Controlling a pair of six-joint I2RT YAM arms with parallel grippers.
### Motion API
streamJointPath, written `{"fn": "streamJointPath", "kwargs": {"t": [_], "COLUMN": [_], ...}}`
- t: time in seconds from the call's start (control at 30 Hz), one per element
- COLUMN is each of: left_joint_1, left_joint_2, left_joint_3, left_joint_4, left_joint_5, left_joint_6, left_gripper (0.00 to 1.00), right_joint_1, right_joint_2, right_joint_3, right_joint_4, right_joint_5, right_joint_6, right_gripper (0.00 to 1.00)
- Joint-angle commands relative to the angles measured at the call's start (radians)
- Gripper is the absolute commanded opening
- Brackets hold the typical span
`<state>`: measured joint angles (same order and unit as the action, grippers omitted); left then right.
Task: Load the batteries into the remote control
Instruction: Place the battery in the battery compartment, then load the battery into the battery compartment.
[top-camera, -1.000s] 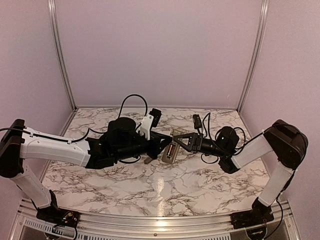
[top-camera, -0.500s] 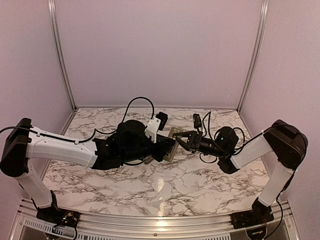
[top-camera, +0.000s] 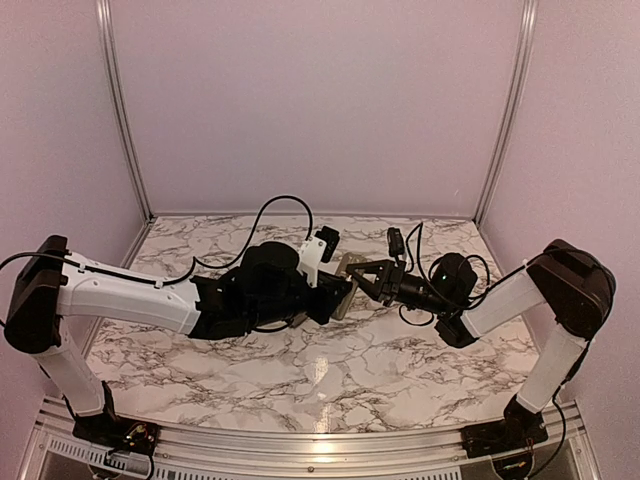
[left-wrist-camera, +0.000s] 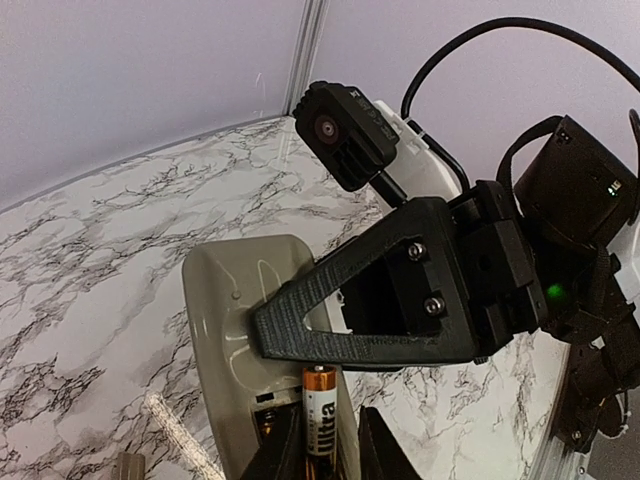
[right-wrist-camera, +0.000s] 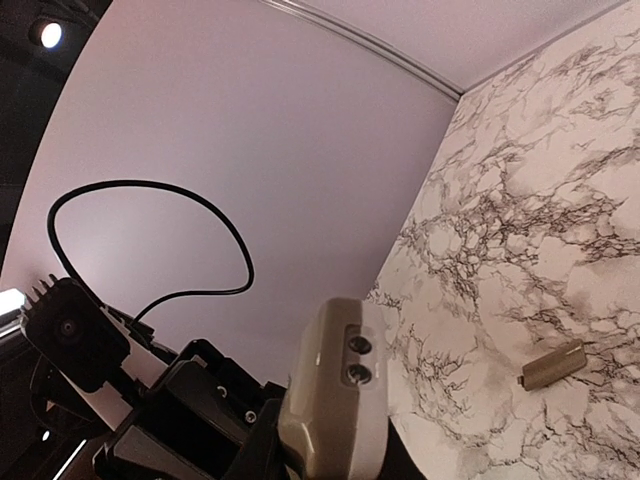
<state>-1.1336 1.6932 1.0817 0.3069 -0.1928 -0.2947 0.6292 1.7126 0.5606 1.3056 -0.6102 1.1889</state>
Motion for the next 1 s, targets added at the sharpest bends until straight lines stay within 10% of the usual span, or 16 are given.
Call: {"fn": "streamJointPath", "kwargs": {"t": [0.0, 0.33, 0.6, 0.97], "left_joint_1": [0.0, 0.0, 0.005, 0.141], "left_joint_2": [0.019, -0.03, -0.157, -0.229], "left_joint_3": [0.023, 0.011, -0.047, -0.16], "left_joint_4": [-0.052, -0.077, -0.089, -0.036], "left_joint_5": [-0.021, -0.052, -0.087, 0.366], "left_joint_6": [-0.001, -0.012, -0.028, -0.13], "left_gripper": [0.25, 0.42, 0.74, 0.84], "right_joint_1": [0.009, 0.009, 0.009, 0.009], "right_joint_2": [-0.023, -0.019, -0.008, 0.005], "right_joint_3": [0.029, 0.025, 0.016, 0.055], "right_joint_4": [0.093, 0.089, 0.078, 0.036], "right_joint_5": [0.006, -0.009, -0.049, -0.14], "right_joint_6": [0.022, 0.019, -0.018, -0.057], "right_gripper": [0.0, 0.0, 0.0, 0.0]}}
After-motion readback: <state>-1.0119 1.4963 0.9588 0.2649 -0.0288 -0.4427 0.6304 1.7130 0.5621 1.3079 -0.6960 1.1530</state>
